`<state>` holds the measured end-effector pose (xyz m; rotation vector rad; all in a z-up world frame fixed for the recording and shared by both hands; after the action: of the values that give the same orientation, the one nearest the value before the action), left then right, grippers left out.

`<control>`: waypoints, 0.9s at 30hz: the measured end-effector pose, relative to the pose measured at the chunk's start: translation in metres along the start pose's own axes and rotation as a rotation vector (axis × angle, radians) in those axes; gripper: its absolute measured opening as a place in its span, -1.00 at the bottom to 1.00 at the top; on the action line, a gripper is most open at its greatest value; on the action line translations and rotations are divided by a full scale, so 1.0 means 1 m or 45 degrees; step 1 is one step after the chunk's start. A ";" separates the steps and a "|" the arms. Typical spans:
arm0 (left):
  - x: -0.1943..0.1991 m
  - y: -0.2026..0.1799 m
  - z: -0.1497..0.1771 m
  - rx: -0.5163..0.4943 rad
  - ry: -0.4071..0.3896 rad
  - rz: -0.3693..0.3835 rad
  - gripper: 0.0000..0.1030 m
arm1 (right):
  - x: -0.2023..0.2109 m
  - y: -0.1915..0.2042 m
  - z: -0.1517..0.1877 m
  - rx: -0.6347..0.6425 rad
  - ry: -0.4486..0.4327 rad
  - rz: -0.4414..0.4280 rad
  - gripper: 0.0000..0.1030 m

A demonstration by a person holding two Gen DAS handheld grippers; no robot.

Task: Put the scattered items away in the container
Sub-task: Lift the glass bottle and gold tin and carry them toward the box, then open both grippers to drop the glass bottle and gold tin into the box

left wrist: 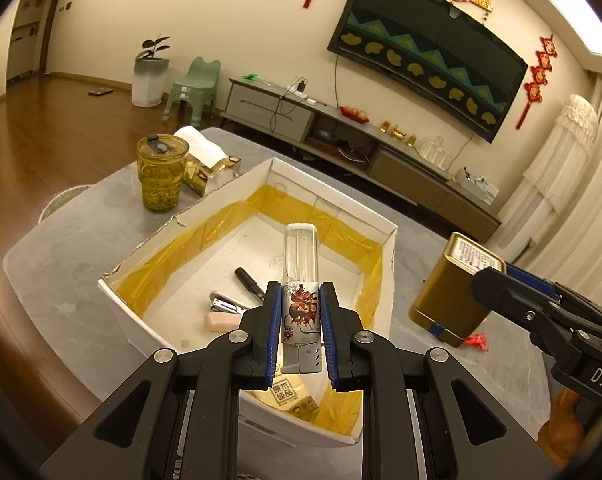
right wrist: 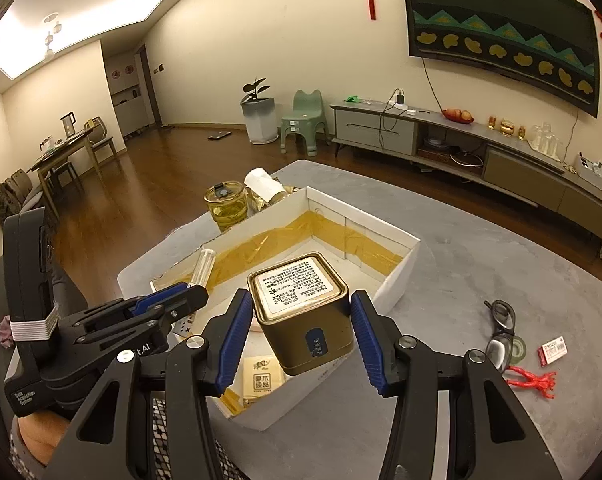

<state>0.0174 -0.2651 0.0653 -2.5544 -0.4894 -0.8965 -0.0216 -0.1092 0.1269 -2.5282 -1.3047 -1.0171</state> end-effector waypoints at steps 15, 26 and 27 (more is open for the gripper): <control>-0.014 0.000 -0.016 0.003 0.009 0.010 -0.62 | -0.041 0.001 -0.037 -0.018 0.032 -0.055 0.01; -0.043 0.000 -0.024 -0.012 0.090 -0.021 -0.62 | -0.073 -0.017 -0.057 -0.103 0.092 -0.092 0.01; -0.046 -0.001 -0.026 -0.020 0.096 -0.030 -0.62 | -0.077 -0.020 -0.061 -0.113 0.096 -0.092 0.01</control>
<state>-0.0303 -0.2855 0.0547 -2.5227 -0.4926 -1.0049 -0.0982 -0.1726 0.1227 -2.4950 -1.3682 -1.1982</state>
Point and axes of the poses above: each gripper's, at about its wrist camera, not at the fingertips, and x roughly against the way its jaws point, y to its left, z to its underside, the point moved 6 cm from there along -x, roughly the way its jaws point, and after that the axes turned 10 degrees about -z, right-handed, at the moved point
